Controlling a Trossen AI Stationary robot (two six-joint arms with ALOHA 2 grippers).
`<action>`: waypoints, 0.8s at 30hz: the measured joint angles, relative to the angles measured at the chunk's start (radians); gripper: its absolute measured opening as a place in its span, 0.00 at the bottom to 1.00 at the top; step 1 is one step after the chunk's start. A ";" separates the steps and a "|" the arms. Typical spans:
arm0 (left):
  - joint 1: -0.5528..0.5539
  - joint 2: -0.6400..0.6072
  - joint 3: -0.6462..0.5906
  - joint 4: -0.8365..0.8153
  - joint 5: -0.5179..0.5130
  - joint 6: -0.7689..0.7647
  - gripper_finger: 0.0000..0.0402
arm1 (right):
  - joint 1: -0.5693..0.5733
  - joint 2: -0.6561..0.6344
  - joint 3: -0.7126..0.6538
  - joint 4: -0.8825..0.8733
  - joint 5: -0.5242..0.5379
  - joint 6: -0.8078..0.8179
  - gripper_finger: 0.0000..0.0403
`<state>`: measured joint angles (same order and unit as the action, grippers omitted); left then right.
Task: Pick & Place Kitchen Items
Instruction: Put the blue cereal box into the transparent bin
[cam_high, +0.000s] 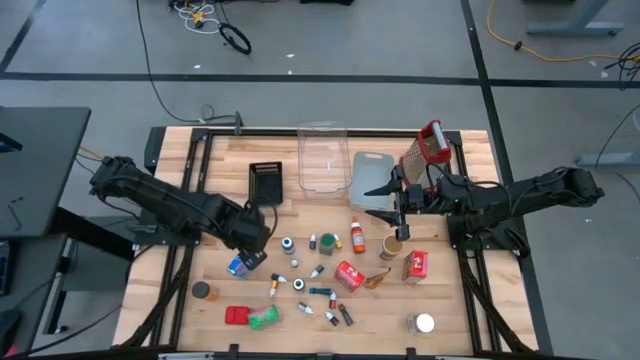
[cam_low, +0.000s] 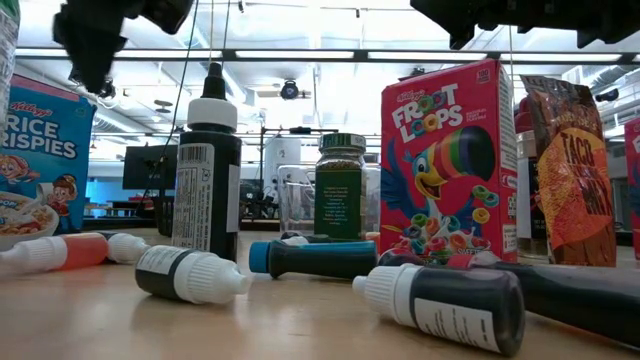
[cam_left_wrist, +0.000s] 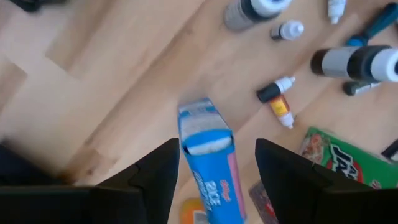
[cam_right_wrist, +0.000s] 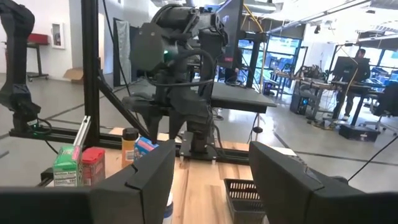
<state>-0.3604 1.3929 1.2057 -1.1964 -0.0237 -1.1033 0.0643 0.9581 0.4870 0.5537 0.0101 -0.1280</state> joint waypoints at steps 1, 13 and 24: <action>-0.008 0.006 0.000 0.000 0.003 -0.018 0.55 | 0.000 0.000 0.000 0.000 0.000 0.000 0.53; -0.072 0.036 0.000 -0.045 -0.017 -0.151 0.55 | 0.000 0.000 0.000 0.014 0.000 0.003 0.53; -0.102 0.074 0.000 -0.020 -0.002 -0.190 0.55 | 0.000 0.000 0.000 0.018 0.000 -0.011 0.53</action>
<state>-0.4622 1.4669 1.2060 -1.2160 -0.0257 -1.2938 0.0643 0.9577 0.4866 0.5720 0.0101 -0.1394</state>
